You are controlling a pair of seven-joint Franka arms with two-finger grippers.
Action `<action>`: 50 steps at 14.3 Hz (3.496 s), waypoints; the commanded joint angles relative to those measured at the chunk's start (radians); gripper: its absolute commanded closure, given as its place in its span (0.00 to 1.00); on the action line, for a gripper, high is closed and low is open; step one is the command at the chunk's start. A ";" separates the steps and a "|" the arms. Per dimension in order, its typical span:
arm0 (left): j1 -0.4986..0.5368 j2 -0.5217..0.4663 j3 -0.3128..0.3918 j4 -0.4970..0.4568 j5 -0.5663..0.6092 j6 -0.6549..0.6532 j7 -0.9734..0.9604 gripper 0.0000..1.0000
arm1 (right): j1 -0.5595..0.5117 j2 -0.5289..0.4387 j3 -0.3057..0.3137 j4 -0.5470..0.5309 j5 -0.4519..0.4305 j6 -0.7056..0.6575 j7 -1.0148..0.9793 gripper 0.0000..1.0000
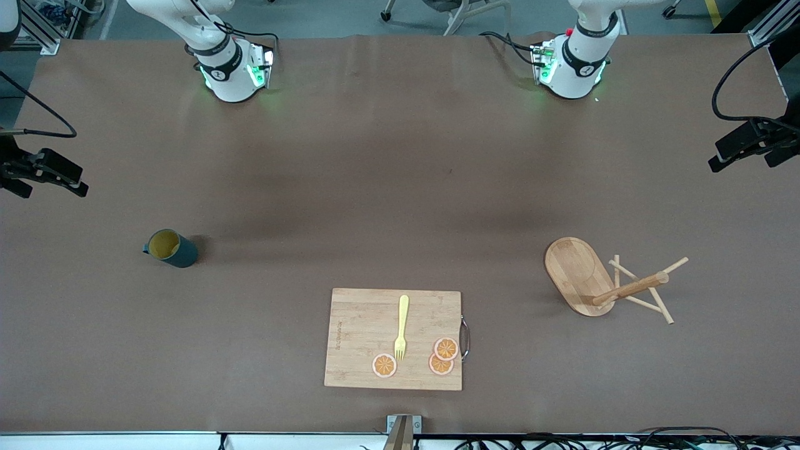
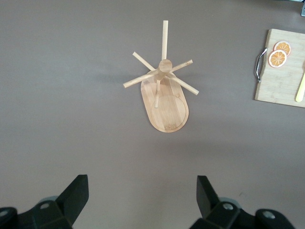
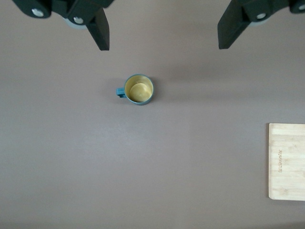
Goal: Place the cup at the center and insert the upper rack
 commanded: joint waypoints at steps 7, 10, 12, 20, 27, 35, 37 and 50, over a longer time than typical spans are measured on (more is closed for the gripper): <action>-0.002 -0.006 -0.003 0.005 0.010 0.001 -0.005 0.00 | -0.002 -0.023 0.002 -0.020 -0.009 -0.021 -0.001 0.00; -0.002 -0.006 -0.004 0.005 0.010 0.001 -0.005 0.00 | -0.007 -0.022 -0.001 -0.018 -0.008 -0.030 -0.001 0.00; -0.002 -0.006 -0.004 0.005 0.010 0.001 -0.004 0.00 | -0.007 -0.020 -0.003 -0.018 -0.009 -0.029 -0.001 0.00; -0.004 -0.006 -0.004 0.005 0.012 0.001 -0.005 0.00 | -0.002 0.066 -0.001 -0.018 0.001 -0.023 -0.001 0.00; -0.005 -0.005 -0.004 0.005 0.018 0.001 -0.005 0.00 | -0.028 0.187 -0.001 -0.001 0.004 0.008 -0.006 0.00; -0.005 -0.005 -0.006 0.005 0.018 0.001 -0.004 0.00 | -0.014 0.331 0.002 -0.029 -0.005 0.010 -0.001 0.00; -0.005 -0.005 -0.006 0.005 0.018 0.001 -0.004 0.00 | -0.016 0.346 0.002 -0.047 0.001 0.013 -0.001 0.00; -0.005 -0.005 -0.006 0.005 0.018 0.001 -0.004 0.00 | 0.008 0.422 0.002 -0.175 0.006 0.157 -0.003 0.00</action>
